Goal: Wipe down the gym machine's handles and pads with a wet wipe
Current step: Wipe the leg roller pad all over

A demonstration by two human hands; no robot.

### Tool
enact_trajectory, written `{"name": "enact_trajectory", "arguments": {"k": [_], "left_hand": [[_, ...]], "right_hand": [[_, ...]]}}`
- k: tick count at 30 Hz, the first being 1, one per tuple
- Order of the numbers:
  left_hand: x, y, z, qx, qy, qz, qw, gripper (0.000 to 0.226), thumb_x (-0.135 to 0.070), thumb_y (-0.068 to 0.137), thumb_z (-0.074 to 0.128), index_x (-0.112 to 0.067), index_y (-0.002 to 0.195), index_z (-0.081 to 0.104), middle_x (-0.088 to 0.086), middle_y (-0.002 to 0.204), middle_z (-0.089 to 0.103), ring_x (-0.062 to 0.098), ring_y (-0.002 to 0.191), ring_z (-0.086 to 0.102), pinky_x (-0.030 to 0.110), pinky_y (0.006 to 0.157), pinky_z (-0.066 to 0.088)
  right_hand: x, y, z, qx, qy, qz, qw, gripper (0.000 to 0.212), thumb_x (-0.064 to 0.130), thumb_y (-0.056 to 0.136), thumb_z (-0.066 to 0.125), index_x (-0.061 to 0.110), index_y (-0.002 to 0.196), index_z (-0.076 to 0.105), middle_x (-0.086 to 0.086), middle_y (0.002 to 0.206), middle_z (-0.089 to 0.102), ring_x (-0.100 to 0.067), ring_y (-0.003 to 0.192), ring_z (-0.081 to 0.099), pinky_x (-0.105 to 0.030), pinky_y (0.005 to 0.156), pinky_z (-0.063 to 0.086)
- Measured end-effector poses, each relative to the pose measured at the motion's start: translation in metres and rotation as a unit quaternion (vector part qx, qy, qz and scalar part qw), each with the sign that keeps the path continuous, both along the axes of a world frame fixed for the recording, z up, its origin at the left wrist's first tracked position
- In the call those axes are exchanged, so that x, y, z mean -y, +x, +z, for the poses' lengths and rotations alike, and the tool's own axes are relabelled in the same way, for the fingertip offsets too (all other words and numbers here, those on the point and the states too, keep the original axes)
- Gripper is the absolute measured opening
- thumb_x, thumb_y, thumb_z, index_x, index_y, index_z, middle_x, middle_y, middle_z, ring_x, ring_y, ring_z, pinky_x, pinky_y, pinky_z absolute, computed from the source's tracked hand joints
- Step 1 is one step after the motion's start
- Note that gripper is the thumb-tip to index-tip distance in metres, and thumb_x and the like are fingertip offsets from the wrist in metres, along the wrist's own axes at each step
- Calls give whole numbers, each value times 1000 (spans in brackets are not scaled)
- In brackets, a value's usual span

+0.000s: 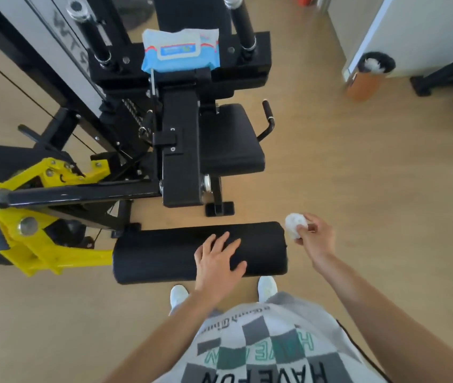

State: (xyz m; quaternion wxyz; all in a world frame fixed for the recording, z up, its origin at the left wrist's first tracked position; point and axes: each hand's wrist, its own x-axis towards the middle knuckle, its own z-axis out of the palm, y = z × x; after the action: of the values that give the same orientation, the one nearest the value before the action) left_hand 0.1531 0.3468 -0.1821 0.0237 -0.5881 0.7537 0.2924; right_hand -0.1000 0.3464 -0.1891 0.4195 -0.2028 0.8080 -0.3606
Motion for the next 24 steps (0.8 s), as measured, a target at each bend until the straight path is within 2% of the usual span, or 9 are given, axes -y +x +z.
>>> {"name": "enact_trajectory", "arguments": {"k": [2,4,7,9,12,15,17,21,24], "left_hand": [[-6,-9,-3,33,-2,2,999,68,-60,97,51,-41,159,30,-11,171,15,20,159,0,45,127,0],[-10,-15,-5,61,-1,-5,998,77,-66,95,49,-41,162,20,-8,172,6,21,159,-8,45,128,-6],[-8,-20,-9,96,-1,-19,995,85,-76,93,42,-40,163,9,-6,172,-4,22,158,-15,46,128,-10],[-2,-21,-10,124,4,-31,992,90,-81,91,35,-39,163,3,-5,172,-8,23,157,-18,46,127,-12],[10,-25,-11,154,19,-46,987,96,-88,87,27,-38,163,-2,-3,172,-9,25,157,-18,49,127,-10],[28,-30,-14,160,30,-41,986,100,-92,81,22,-37,163,4,-2,173,2,26,159,-7,51,128,-5],[41,-34,-16,166,34,-37,985,101,-93,79,21,-38,163,12,-4,172,9,26,159,3,51,128,1],[62,-37,-13,149,70,-27,986,93,-91,83,28,-40,160,24,-8,170,21,23,156,14,49,126,11],[74,-40,-12,153,96,34,983,92,-92,81,35,-43,157,31,-7,165,32,29,151,25,52,121,18]], "right_hand": [[4,-12,-11,14,17,-1,1000,36,5,93,59,18,126,67,-2,100,70,-27,76,74,-34,71,60],[8,-14,-21,32,39,21,998,32,7,92,61,22,120,69,1,95,71,-24,74,73,-39,77,62],[12,-3,-33,74,52,82,993,18,8,91,63,21,94,74,2,77,69,-20,68,65,-38,76,62],[11,4,-37,62,51,101,992,22,12,94,61,19,77,73,2,65,65,-18,62,59,-39,72,59],[2,2,-32,47,55,132,989,35,17,97,57,12,63,64,3,53,56,-17,56,51,-38,64,53],[-10,-3,-21,55,55,162,984,37,12,97,54,10,60,54,-3,56,48,-19,58,42,-26,55,38],[-14,-6,-18,62,49,178,981,38,10,96,55,10,58,49,-5,58,45,-19,57,39,-25,52,32],[-20,-13,-20,92,35,175,980,36,12,92,63,11,58,50,-7,59,50,-20,59,45,-30,60,36],[-24,-16,-24,109,35,168,979,36,16,86,68,17,52,57,-5,61,56,-19,61,51,-30,62,40]]}}
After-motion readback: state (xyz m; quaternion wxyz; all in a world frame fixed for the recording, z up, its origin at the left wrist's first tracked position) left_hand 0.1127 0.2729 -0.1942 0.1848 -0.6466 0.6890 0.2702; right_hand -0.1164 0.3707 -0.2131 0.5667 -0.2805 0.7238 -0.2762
